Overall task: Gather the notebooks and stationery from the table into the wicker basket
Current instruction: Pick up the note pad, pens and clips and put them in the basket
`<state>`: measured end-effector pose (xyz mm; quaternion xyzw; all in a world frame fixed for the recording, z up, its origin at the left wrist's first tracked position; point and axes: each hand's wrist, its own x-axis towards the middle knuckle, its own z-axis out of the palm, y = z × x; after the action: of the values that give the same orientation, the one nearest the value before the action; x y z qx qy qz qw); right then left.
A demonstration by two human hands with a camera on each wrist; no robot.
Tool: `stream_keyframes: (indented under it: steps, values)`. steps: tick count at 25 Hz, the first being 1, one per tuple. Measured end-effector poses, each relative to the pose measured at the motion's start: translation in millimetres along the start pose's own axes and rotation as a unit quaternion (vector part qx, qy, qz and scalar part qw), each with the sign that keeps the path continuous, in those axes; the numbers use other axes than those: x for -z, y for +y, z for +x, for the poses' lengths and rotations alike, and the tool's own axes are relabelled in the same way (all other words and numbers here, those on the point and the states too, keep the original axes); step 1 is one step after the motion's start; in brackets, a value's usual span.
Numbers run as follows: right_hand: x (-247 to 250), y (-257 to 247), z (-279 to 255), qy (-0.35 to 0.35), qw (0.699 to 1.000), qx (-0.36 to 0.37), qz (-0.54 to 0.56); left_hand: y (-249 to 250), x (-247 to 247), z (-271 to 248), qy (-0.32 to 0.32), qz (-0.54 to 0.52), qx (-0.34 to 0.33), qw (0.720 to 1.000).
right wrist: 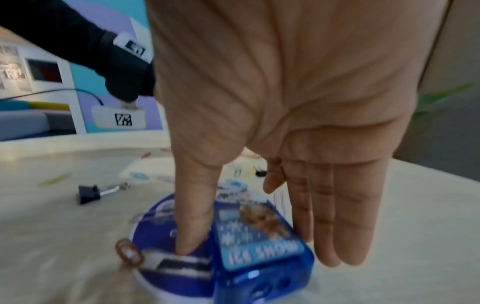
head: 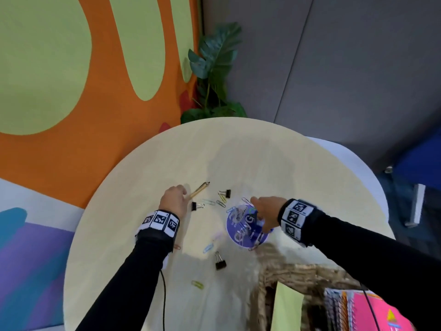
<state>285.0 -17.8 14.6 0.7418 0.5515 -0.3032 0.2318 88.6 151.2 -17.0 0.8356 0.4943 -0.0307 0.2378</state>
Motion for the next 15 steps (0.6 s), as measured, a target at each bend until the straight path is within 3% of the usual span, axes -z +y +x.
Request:
stream_keyframes:
  steps: [3,7,11,13,15]
  values:
    - [-8,1,21,-0.025,1.000,-0.012,-0.005,2,-5,13,0.004,0.012,-0.013,1.000]
    - [5,5,3,0.015,0.999,-0.012,0.038,15,-7,30,-0.027,0.088,-0.032,0.995]
    - [29,7,-64,0.128,0.986,0.016,0.109,11,-15,41,-0.067,0.157,-0.052,0.984]
    - [25,2,-113,0.194,0.968,0.037,0.155,6,-19,43,-0.064,0.166,-0.054,0.983]
    - [6,-8,-163,0.212,0.954,0.058,0.202,8,-18,42,-0.056,0.163,-0.046,0.984]
